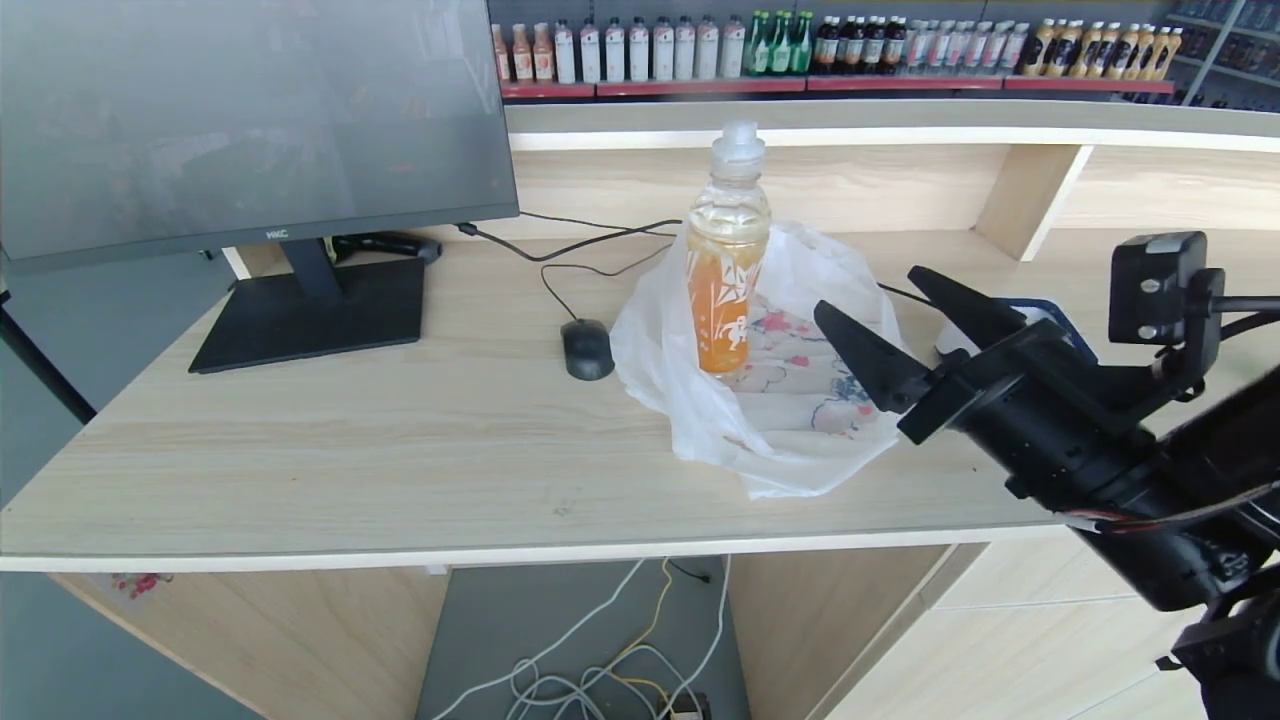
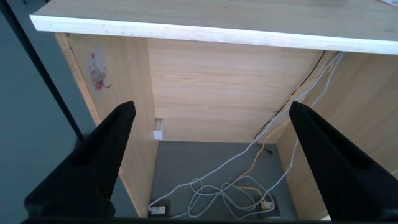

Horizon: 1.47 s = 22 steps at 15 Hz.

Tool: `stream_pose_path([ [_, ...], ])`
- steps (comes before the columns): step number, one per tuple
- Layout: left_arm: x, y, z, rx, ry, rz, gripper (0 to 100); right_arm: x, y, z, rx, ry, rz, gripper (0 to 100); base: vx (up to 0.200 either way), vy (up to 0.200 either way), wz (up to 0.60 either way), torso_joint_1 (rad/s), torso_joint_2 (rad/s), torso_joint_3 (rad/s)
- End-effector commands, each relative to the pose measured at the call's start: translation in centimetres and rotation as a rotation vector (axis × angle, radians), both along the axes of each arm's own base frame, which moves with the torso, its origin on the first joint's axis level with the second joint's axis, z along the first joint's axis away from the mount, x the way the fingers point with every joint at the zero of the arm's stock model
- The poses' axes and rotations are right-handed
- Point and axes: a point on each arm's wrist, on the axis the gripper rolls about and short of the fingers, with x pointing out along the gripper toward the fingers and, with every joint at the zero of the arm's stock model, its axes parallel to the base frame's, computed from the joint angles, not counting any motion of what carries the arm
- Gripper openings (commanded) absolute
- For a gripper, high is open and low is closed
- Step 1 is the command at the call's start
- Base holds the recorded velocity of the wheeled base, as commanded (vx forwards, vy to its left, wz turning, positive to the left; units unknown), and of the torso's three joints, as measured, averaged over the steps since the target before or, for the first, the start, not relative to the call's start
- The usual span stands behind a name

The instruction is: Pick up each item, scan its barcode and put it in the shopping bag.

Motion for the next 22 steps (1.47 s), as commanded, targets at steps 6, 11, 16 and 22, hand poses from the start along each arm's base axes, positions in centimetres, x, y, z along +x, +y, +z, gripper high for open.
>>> stream_pose_path([
  [6, 0.0, 0.0, 0.0, 0.016, 0.001, -0.003, 100, -3.7, -2.7, 0.8, 0.013, -0.033, -0.023, 100, 0.0, 0.0, 0.0, 0.0, 0.0, 0.0],
  [11, 0.0, 0.0, 0.0, 0.015, 0.001, -0.003, 100, -3.8, -2.7, 0.8, 0.013, -0.033, -0.023, 100, -0.12, 0.0, 0.0, 0.001, 0.0, 0.001],
  [16, 0.0, 0.0, 0.0, 0.016, 0.001, -0.003, 100, -4.0, -3.0, 0.1, 0.001, -0.008, -0.028, 100, 0.0, 0.0, 0.0, 0.0, 0.0, 0.0],
  [22, 0.0, 0.0, 0.0, 0.003, 0.001, -0.001, 100, -4.2, -3.6, -0.6, -0.014, 0.019, -0.049, 100, 0.0, -0.133, 0.0, 0.002, 0.0, 0.0],
])
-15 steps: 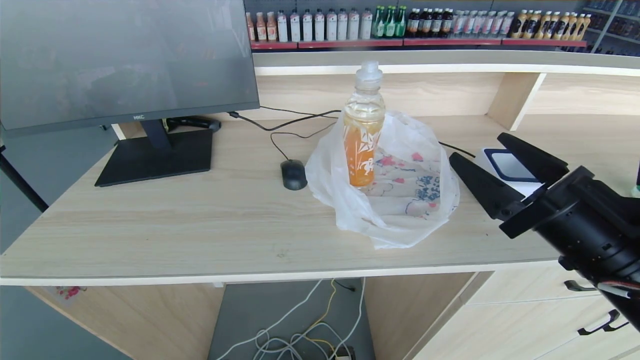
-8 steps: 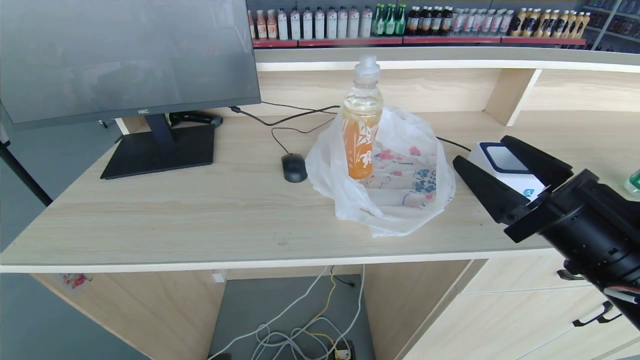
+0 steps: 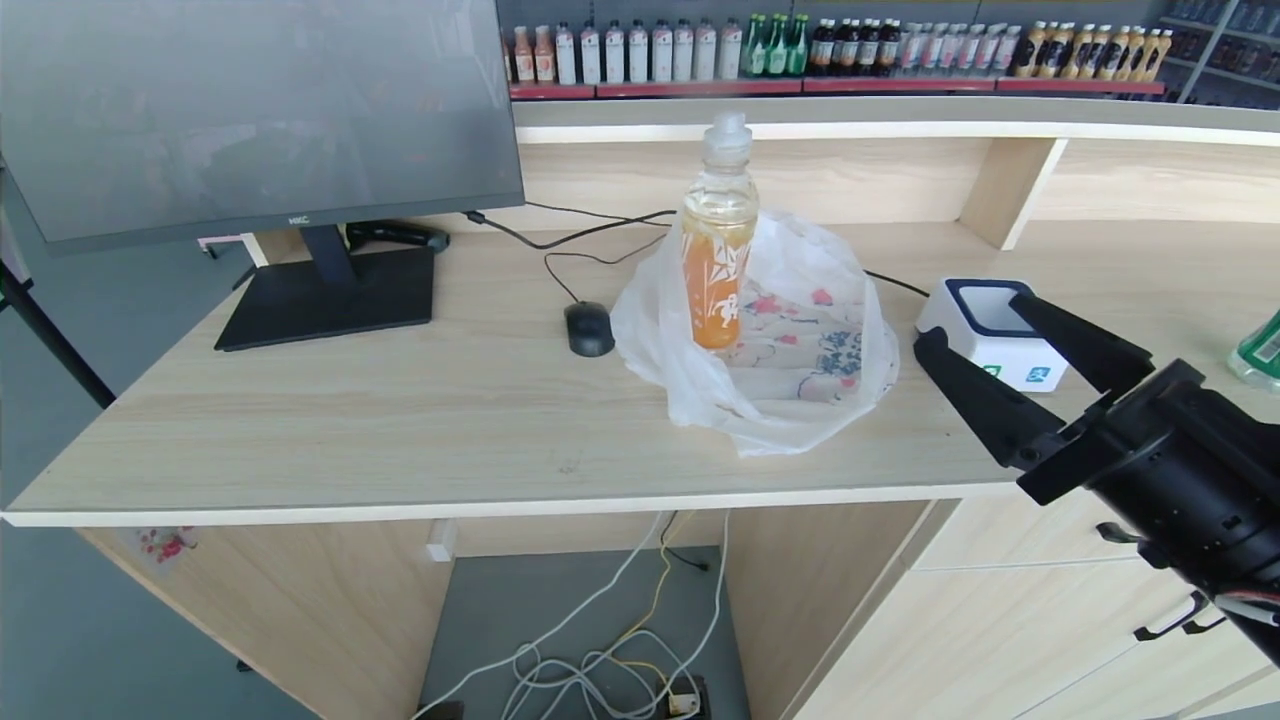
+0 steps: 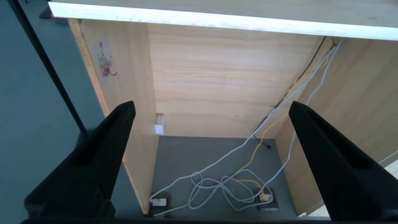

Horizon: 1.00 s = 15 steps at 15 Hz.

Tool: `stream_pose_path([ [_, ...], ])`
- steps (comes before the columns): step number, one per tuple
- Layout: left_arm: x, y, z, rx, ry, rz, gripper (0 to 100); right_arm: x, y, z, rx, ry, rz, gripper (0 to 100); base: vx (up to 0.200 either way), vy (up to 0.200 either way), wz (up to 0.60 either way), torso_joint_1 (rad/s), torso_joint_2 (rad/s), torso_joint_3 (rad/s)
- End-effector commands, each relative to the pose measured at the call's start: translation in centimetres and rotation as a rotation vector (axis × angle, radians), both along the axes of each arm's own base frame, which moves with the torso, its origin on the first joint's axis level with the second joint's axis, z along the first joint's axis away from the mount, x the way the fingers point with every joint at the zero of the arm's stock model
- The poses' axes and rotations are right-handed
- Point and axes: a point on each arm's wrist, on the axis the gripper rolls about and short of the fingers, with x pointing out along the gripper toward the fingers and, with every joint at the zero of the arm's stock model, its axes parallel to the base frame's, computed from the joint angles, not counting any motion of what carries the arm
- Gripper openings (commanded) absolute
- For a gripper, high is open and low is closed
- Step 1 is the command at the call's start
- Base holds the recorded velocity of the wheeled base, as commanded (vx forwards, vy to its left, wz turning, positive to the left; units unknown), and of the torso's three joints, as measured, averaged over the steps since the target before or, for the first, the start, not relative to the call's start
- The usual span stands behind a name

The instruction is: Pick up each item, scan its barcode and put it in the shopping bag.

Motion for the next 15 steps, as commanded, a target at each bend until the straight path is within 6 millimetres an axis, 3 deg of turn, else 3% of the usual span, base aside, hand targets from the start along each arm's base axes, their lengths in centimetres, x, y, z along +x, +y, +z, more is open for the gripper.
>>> stream_pose_path([
  [1, 0.0, 0.0, 0.0, 0.0, 0.0, 0.0, 100, -0.1, 0.0, -0.4, -0.01, 0.015, 0.0, 100, 0.0, -0.2, 0.0, 0.002, 0.0, 0.007],
  [4, 0.0, 0.0, 0.0, -0.002, 0.0, 0.0, 100, -0.7, -0.4, -1.9, -0.044, 0.073, -0.001, 100, 0.0, -0.2, 0.0, 0.012, 0.0, 0.001],
  [15, 0.0, 0.0, 0.0, -0.002, 0.0, 0.0, 100, -1.0, -0.7, -2.4, -0.072, 0.081, -0.018, 100, 0.0, -0.2, 0.0, 0.004, 0.0, 0.004],
])
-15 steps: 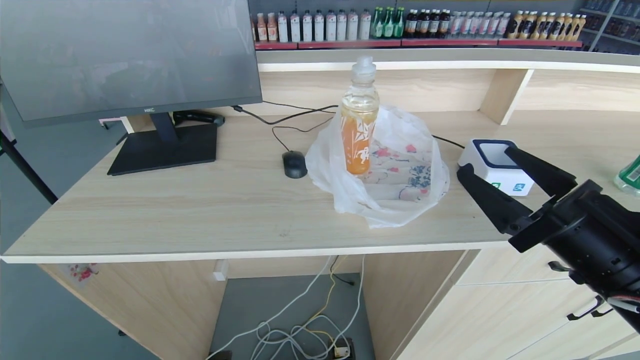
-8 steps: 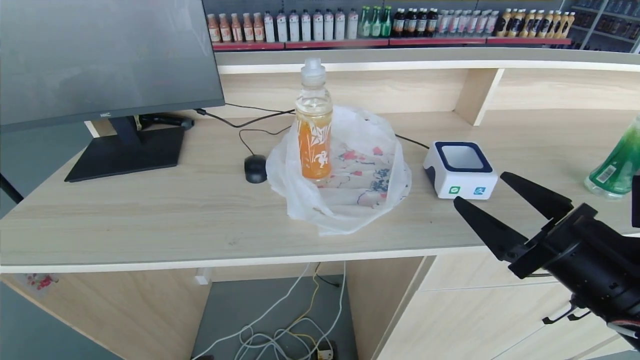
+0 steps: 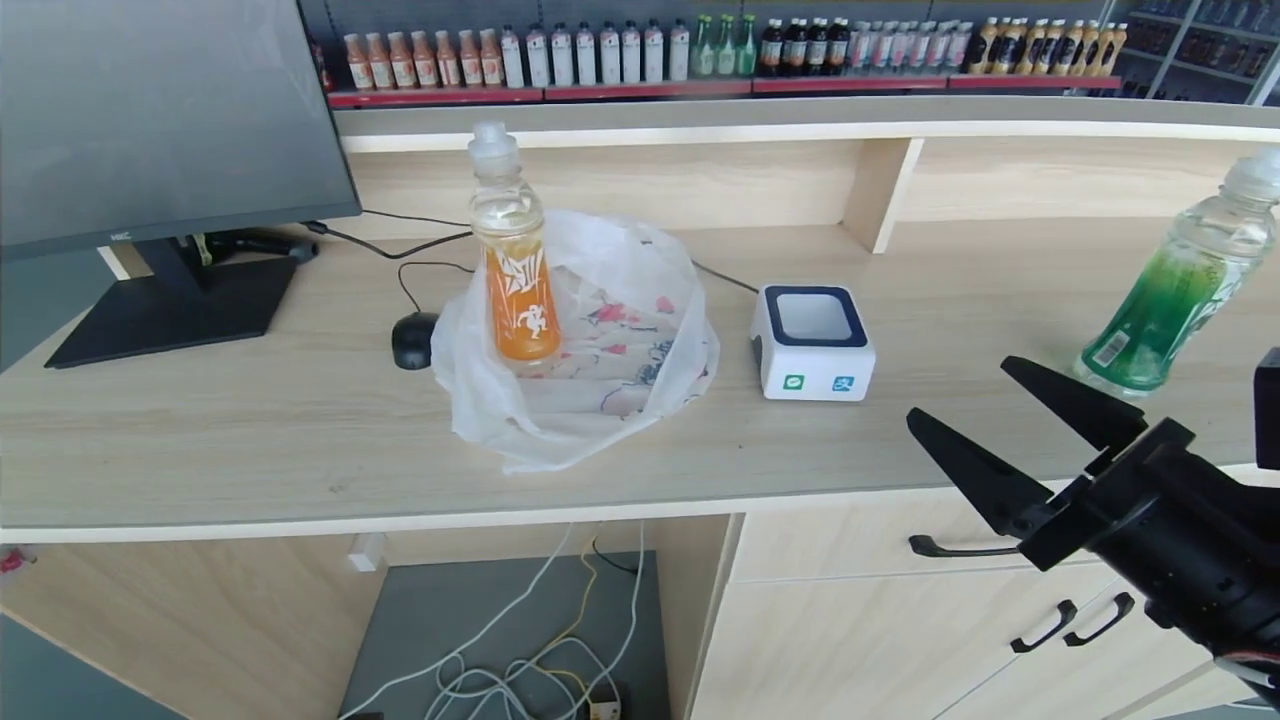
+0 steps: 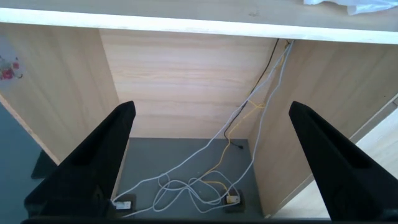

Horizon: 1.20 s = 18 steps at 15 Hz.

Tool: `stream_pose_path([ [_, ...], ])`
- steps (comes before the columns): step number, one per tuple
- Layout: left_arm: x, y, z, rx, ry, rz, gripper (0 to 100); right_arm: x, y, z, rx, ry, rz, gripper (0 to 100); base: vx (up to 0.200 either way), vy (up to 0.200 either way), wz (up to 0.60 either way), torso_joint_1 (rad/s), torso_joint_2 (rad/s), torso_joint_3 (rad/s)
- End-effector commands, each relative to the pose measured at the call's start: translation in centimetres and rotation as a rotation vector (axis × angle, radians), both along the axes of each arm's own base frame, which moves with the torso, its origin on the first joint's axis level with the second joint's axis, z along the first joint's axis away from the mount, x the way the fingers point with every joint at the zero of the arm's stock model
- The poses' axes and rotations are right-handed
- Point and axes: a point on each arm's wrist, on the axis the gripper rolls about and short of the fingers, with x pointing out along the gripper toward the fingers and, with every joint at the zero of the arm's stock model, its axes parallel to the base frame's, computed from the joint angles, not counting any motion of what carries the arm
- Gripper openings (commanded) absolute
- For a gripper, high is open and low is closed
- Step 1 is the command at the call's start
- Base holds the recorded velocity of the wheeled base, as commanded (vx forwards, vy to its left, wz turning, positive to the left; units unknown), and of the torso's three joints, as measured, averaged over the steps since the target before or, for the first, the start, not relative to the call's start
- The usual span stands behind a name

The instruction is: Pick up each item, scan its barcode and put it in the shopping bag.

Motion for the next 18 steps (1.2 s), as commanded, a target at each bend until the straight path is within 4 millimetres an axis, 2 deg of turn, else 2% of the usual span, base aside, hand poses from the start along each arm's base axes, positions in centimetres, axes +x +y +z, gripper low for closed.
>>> stream_pose_path([
  [1, 0.0, 0.0, 0.0, 0.001, 0.0, -0.001, 100, 0.23, -0.08, 0.15, 0.003, -0.007, -0.009, 100, 0.0, -0.2, 0.0, 0.007, 0.01, 0.002],
  [18, 0.0, 0.0, 0.0, -0.002, 0.0, 0.0, 100, 0.44, -0.69, 0.56, -0.003, -0.033, -0.048, 100, 0.0, -0.2, 0.0, 0.002, 0.0, 0.001],
])
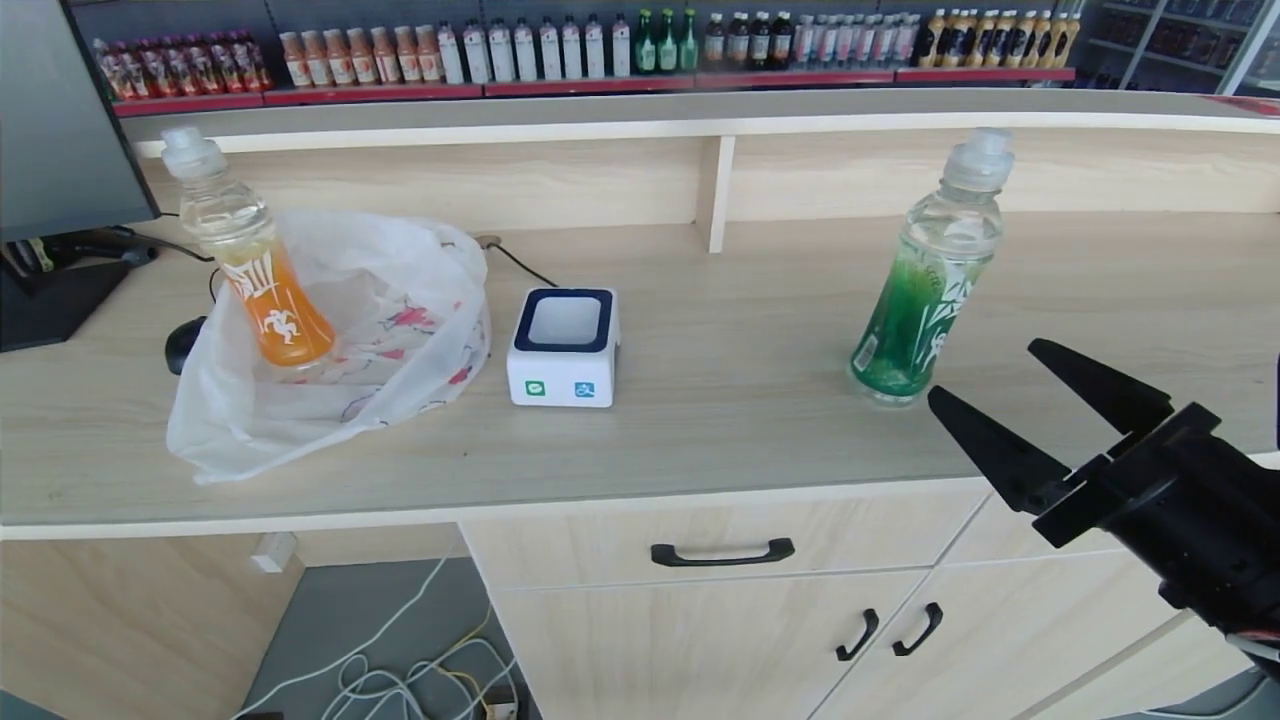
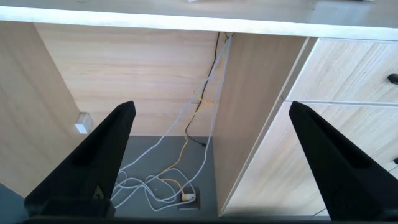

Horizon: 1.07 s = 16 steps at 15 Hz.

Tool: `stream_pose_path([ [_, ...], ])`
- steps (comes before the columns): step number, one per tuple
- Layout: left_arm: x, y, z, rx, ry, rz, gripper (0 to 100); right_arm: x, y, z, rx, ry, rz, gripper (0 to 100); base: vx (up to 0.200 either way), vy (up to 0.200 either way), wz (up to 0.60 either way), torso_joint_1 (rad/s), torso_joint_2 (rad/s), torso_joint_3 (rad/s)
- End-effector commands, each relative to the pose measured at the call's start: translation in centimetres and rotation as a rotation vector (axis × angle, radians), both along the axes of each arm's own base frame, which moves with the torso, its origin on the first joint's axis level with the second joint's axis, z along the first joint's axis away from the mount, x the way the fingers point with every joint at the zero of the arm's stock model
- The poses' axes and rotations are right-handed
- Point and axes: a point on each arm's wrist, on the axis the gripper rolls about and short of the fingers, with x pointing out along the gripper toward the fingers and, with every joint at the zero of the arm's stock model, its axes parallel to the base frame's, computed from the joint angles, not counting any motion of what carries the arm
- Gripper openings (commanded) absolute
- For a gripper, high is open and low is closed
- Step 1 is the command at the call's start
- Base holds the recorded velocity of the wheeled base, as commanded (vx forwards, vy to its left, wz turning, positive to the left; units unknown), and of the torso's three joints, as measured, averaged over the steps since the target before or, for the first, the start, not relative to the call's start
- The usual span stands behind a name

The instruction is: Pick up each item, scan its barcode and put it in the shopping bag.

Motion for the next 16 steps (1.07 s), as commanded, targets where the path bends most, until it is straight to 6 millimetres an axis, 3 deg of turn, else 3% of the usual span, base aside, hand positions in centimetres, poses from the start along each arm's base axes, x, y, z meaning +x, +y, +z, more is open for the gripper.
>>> stream_pose_path([
  [1, 0.0, 0.0, 0.0, 0.0, 0.0, 0.0, 100, 0.1, -0.1, 0.0, 0.0, -0.001, -0.005, 100, 0.0, 0.0, 0.0, 0.0, 0.0, 0.0],
  [11, 0.0, 0.0, 0.0, 0.003, 0.0, 0.0, 100, -0.1, -0.6, 0.5, 0.016, -0.023, -0.026, 100, 0.0, 0.0, 0.0, 0.0, 0.0, 0.0],
  [16, 0.0, 0.0, 0.0, 0.003, 0.0, 0.0, 100, 2.8, 0.3, 3.8, 0.049, -0.082, -0.033, 100, 0.0, 0.0, 0.0, 0.0, 0.0, 0.0],
])
